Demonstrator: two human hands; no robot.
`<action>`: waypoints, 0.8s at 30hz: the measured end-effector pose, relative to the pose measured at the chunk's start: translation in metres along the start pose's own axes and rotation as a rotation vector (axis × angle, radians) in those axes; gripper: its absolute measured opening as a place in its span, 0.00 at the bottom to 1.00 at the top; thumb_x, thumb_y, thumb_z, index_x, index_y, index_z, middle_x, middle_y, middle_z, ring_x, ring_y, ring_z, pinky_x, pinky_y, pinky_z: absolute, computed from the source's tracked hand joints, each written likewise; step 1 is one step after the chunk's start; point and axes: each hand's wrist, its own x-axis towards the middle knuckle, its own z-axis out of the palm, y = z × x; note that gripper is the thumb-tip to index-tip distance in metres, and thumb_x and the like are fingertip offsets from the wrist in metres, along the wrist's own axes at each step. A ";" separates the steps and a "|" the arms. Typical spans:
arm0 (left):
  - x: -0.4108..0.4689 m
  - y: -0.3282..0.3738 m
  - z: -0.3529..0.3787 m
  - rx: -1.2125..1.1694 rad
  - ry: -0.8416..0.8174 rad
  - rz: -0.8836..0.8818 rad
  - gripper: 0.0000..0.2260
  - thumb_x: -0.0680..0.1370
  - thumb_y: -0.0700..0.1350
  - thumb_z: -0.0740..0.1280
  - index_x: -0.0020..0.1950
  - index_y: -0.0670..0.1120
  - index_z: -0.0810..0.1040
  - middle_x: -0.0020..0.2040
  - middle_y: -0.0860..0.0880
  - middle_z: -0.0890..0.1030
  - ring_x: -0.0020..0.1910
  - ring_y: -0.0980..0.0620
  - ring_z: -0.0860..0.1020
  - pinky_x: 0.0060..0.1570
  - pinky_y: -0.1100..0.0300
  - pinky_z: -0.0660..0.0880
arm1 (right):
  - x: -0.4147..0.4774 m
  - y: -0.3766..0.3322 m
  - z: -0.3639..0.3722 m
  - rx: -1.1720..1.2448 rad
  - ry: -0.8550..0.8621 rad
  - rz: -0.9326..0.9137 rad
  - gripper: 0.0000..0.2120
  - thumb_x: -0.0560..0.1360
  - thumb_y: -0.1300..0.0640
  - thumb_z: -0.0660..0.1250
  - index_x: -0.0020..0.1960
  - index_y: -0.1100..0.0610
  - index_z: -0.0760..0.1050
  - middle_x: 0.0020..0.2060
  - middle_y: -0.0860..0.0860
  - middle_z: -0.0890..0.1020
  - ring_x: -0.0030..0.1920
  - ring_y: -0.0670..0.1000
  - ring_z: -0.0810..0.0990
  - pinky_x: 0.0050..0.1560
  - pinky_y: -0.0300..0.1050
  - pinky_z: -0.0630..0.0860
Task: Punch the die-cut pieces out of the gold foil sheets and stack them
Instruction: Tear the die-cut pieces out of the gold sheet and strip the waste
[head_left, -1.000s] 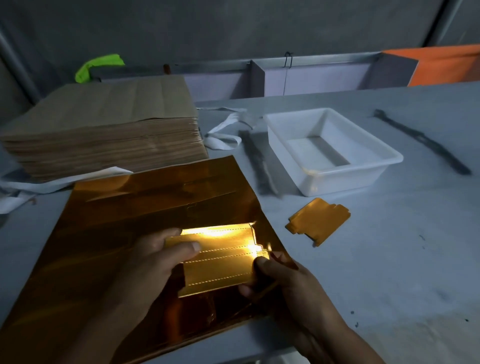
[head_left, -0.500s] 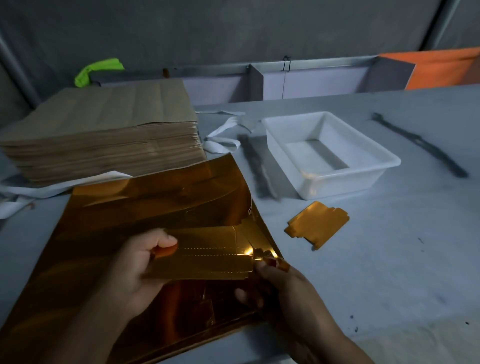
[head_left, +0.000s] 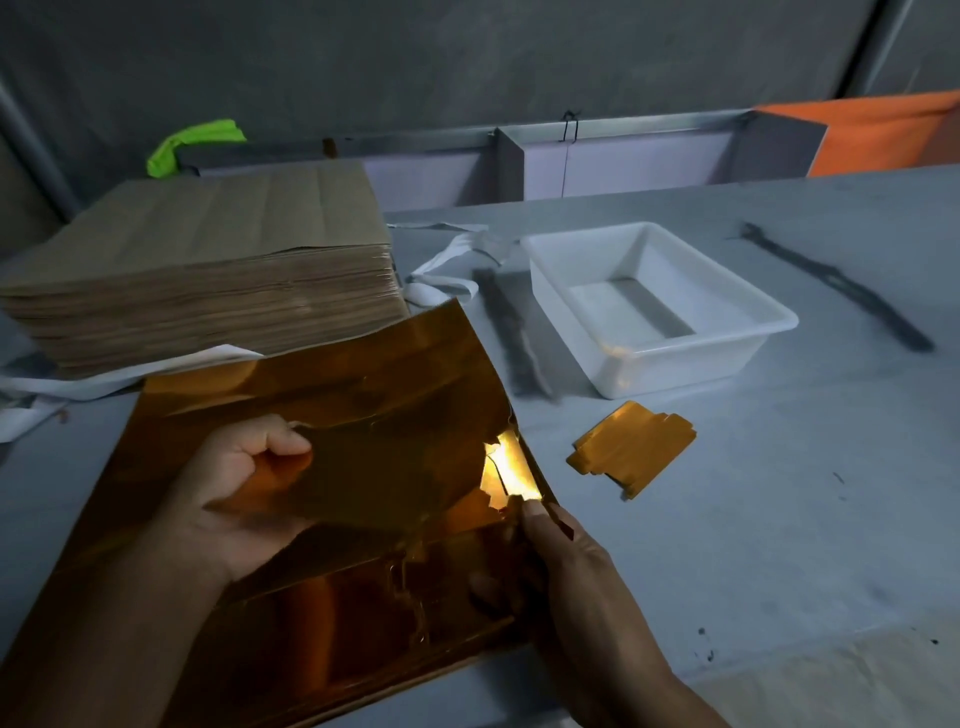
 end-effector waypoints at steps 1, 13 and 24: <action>0.003 0.000 -0.003 -0.060 -0.014 0.013 0.10 0.67 0.39 0.64 0.46 0.47 0.79 0.46 0.42 0.84 0.51 0.39 0.82 0.48 0.45 0.77 | -0.001 -0.001 -0.001 0.018 0.004 0.013 0.15 0.79 0.45 0.62 0.50 0.56 0.77 0.55 0.57 0.81 0.56 0.61 0.81 0.51 0.55 0.83; 0.011 -0.030 0.015 -0.053 -0.122 0.025 0.12 0.69 0.42 0.70 0.52 0.46 0.79 0.47 0.44 0.86 0.46 0.46 0.85 0.44 0.51 0.82 | -0.004 -0.020 -0.022 -0.397 0.231 -0.194 0.39 0.55 0.25 0.63 0.58 0.48 0.72 0.50 0.47 0.79 0.50 0.49 0.80 0.50 0.52 0.81; 0.010 -0.054 0.040 0.241 -0.181 0.016 0.18 0.68 0.48 0.74 0.58 0.51 0.80 0.60 0.43 0.81 0.59 0.42 0.80 0.60 0.44 0.75 | 0.004 -0.027 -0.030 -0.443 0.278 -0.404 0.14 0.73 0.34 0.63 0.42 0.43 0.79 0.37 0.32 0.82 0.40 0.31 0.79 0.38 0.35 0.72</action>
